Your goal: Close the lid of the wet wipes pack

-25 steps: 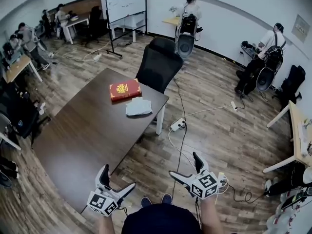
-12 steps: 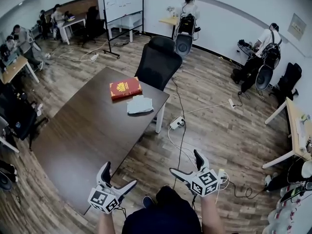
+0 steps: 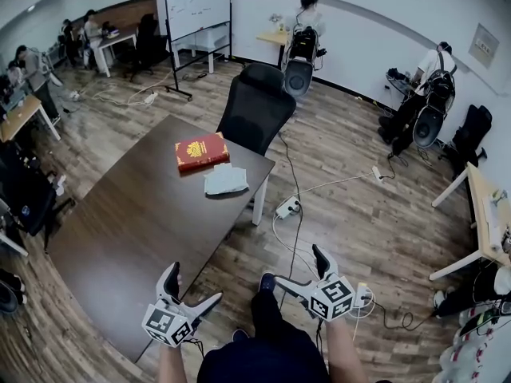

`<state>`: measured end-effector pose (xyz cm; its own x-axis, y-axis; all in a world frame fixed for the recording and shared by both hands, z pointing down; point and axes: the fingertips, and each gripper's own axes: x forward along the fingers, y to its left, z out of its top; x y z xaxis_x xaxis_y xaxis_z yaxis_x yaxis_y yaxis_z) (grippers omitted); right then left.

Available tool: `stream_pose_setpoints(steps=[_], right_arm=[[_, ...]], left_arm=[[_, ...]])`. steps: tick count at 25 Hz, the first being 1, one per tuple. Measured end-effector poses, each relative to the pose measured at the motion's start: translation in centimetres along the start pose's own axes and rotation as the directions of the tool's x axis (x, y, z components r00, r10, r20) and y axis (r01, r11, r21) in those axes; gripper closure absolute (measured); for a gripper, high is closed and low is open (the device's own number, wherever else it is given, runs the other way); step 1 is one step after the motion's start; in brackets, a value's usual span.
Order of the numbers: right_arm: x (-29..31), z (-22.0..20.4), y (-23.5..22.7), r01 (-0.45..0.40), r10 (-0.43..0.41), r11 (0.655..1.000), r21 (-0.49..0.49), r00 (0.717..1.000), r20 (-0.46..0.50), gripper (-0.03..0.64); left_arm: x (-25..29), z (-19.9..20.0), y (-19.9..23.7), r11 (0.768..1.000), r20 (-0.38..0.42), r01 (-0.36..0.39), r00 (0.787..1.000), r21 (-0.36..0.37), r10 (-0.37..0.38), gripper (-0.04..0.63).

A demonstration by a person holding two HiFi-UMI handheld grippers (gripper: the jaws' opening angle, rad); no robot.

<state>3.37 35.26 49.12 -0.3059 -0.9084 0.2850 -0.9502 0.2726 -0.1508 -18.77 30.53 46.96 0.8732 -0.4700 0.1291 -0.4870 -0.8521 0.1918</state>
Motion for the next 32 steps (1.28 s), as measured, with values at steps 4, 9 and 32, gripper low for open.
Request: stream_pose_setpoints(steps=[4,9,32], right_arm=[[2.5,-0.5,-2.2,-0.012,0.012,1.000,0.026,1.000,-0.013,0.014],[6.2,1.0,-5.2,-0.028,0.028,0.999,0.034,1.000,-0.009,0.015],[23.6,6.8,-20.1,-0.206,0.210,0.977,0.059,0.975,-0.077,0.015]], left_arm=[[2.6,0.0,1.7,1.000,-0.006,-0.010,1.000,-0.006,0.010,0.018],[6.0,0.6,4.5,1.000,-0.012,-0.024,1.000,-0.006,0.024,0.020],[25.4,4.3,16.3,0.986,-0.068,-0.161,0.985,-0.030,0.159,0.020]])
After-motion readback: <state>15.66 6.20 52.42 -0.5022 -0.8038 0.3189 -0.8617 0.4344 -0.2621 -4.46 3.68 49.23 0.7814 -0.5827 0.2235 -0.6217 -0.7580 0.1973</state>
